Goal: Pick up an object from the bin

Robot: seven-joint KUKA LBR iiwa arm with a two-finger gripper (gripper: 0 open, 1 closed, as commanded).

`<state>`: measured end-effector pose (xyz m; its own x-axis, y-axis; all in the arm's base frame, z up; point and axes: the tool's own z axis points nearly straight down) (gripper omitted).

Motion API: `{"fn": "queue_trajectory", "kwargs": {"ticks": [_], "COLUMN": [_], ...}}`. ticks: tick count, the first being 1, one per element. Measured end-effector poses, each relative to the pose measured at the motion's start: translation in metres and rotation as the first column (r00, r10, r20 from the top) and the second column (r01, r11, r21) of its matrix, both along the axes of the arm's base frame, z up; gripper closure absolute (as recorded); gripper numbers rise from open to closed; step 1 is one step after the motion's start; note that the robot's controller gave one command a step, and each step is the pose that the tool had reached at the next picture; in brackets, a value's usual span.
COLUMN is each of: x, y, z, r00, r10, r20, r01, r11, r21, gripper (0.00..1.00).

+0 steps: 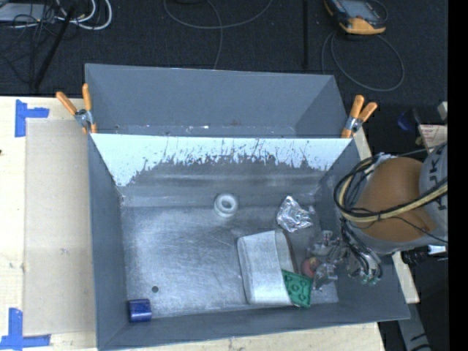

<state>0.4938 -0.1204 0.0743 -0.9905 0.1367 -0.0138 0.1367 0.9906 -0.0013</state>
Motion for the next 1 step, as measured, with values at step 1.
{"fn": "queue_trajectory", "kwargs": {"ticks": [1], "x": [-0.0132], "y": [0.0171], "z": [0.1305], "r00": [1.0], "r10": [0.023], "r20": [-0.007], "r01": [-0.023], "r11": [1.0], "r21": [0.003], "gripper": [1.0]}}
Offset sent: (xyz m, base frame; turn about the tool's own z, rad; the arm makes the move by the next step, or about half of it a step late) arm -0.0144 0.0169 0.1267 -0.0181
